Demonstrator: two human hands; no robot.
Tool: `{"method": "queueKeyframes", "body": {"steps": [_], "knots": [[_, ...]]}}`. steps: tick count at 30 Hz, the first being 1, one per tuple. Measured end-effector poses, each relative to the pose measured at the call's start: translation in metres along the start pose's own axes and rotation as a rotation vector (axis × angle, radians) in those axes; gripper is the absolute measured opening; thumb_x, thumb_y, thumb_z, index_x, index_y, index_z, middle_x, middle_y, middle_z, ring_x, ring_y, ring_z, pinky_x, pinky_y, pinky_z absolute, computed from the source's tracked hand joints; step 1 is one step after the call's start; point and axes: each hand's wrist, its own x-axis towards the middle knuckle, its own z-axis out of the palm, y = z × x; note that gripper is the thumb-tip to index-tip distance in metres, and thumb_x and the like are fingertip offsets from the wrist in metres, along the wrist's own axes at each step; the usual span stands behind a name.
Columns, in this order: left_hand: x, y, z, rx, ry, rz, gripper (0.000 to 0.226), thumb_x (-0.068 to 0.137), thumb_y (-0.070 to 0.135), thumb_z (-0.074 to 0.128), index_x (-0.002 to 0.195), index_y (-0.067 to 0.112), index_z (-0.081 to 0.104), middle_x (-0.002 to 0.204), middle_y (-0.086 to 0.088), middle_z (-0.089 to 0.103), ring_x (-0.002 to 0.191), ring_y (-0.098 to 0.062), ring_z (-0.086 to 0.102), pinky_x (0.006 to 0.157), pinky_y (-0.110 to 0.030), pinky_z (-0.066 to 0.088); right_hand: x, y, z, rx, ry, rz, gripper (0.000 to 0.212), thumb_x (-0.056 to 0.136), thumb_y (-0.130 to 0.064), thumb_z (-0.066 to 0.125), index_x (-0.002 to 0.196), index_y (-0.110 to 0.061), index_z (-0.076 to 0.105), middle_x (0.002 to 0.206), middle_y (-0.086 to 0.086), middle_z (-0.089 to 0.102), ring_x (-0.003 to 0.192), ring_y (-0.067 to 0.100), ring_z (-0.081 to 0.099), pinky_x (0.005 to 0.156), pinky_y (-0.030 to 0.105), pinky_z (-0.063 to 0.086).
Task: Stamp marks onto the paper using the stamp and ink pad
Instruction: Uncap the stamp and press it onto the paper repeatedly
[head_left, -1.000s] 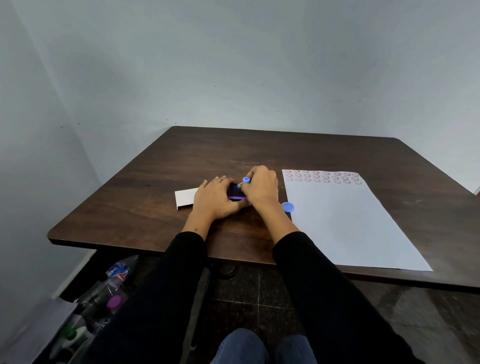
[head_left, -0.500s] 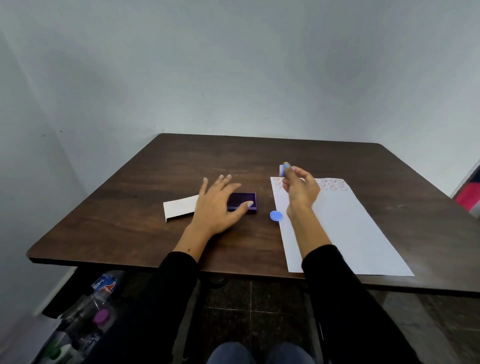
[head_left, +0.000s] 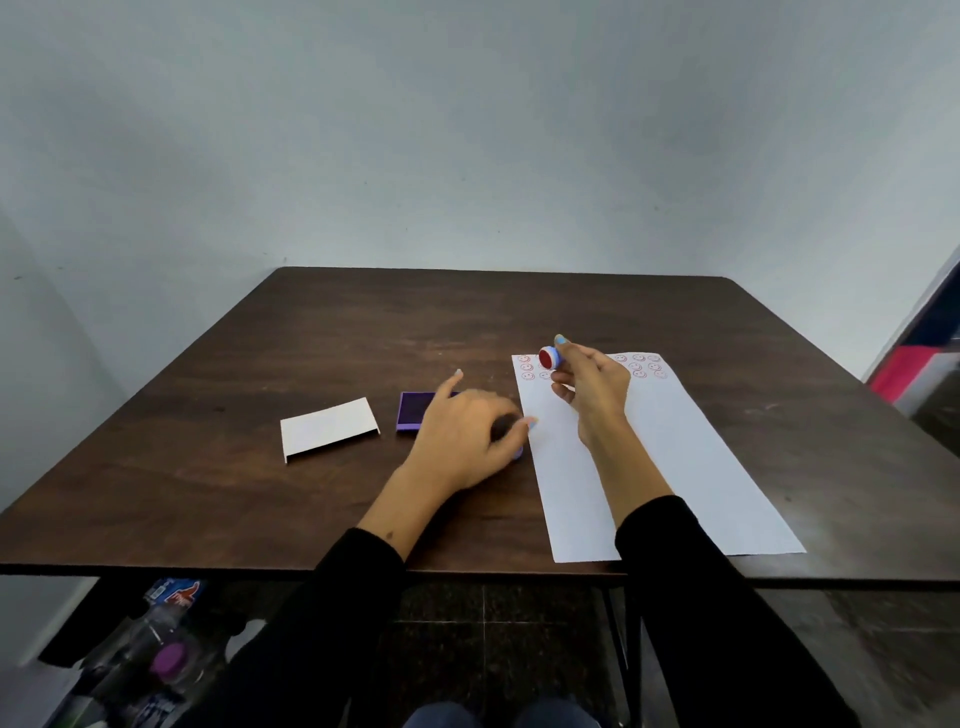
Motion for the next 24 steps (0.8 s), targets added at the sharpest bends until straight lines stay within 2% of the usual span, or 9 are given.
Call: {"method": "queueKeyframes", "body": {"steps": [1,3,6,8,10,14,18,21,24], "knots": [[0.008,-0.004,-0.002,-0.038,0.025,-0.035,0.034,0.092,0.045,0.045,0.102,0.022,0.068,0.105,0.004,0.072,0.102,-0.014,0.062,0.115,-0.042,0.016,0.001,-0.004,-0.002,0.053,-0.030,0.050,0.016,0.078,-0.028,0.074,0.085,-0.014,0.070,0.076,0.002,0.070,0.067,0.012,0.065,0.051,0.018,0.052],[0.027,-0.013,-0.003,-0.071,-0.010,-0.102,0.034,0.091,0.042,0.050,0.117,0.024,0.062,0.122,0.003,0.065,0.119,-0.020,0.055,0.115,-0.049,0.016,0.001,-0.010,-0.006,0.250,-0.118,0.193,0.017,0.079,-0.026,0.074,0.085,-0.011,0.067,0.076,0.007,0.070,0.065,0.013,0.066,0.052,0.021,0.054],[0.057,-0.026,0.003,-0.046,-0.243,-0.149,0.062,0.081,0.055,0.058,0.137,0.033,0.043,0.150,-0.005,0.039,0.145,-0.025,0.019,0.115,-0.057,0.002,0.003,-0.013,-0.016,0.488,-0.234,0.348,0.023,0.081,-0.025,0.071,0.093,-0.007,0.063,0.079,0.010,0.068,0.060,0.013,0.065,0.053,0.021,0.056],[0.070,-0.030,0.010,0.010,-0.359,-0.156,0.080,0.071,0.069,0.060,0.141,0.038,0.034,0.157,-0.009,0.021,0.147,-0.026,0.001,0.114,-0.057,-0.008,0.005,-0.012,-0.022,0.510,-0.270,0.409,0.025,0.081,-0.025,0.071,0.096,-0.006,0.063,0.081,0.010,0.069,0.065,0.014,0.065,0.053,0.021,0.056],[0.074,-0.033,0.020,0.060,-0.424,-0.151,0.090,0.064,0.078,0.057,0.142,0.041,0.031,0.159,-0.011,0.010,0.147,-0.025,-0.009,0.113,-0.055,-0.013,0.007,-0.013,-0.026,0.489,-0.283,0.453,0.026,0.080,-0.024,0.072,0.096,-0.006,0.065,0.077,0.009,0.071,0.062,0.013,0.066,0.051,0.020,0.055],[0.075,-0.037,0.027,0.058,-0.462,-0.168,0.093,0.059,0.085,0.053,0.140,0.044,0.032,0.160,-0.010,0.005,0.146,-0.025,-0.015,0.110,-0.056,-0.018,0.015,-0.017,-0.030,0.470,-0.271,0.483,0.028,0.078,-0.025,0.072,0.097,-0.005,0.067,0.075,0.010,0.074,0.055,0.014,0.069,0.048,0.020,0.055],[0.075,-0.035,0.024,0.093,-0.432,-0.140,0.094,0.056,0.085,0.055,0.138,0.042,0.038,0.160,-0.009,0.005,0.146,-0.026,-0.016,0.107,-0.057,-0.022,0.022,-0.019,-0.030,0.465,-0.247,0.484,0.021,0.078,-0.024,0.072,0.088,-0.005,0.069,0.082,0.010,0.075,0.071,0.018,0.070,0.057,0.023,0.059],[0.074,-0.033,0.022,0.103,-0.412,-0.123,0.096,0.052,0.085,0.057,0.136,0.040,0.042,0.160,-0.009,0.007,0.146,-0.027,-0.015,0.106,-0.057,-0.023,0.024,-0.017,-0.026,0.302,-0.193,0.350,0.018,0.078,-0.021,0.072,0.089,-0.008,0.068,0.094,0.009,0.072,0.086,0.020,0.069,0.065,0.025,0.059],[0.072,-0.033,0.022,0.101,-0.406,-0.139,0.107,0.048,0.087,0.057,0.140,0.038,0.036,0.160,-0.010,0.003,0.146,-0.025,-0.016,0.107,-0.057,-0.023,0.021,-0.013,-0.020,0.080,-0.149,0.201,0.014,0.077,-0.016,0.073,0.089,-0.010,0.068,0.094,0.008,0.072,0.082,0.017,0.070,0.066,0.023,0.059]]}}
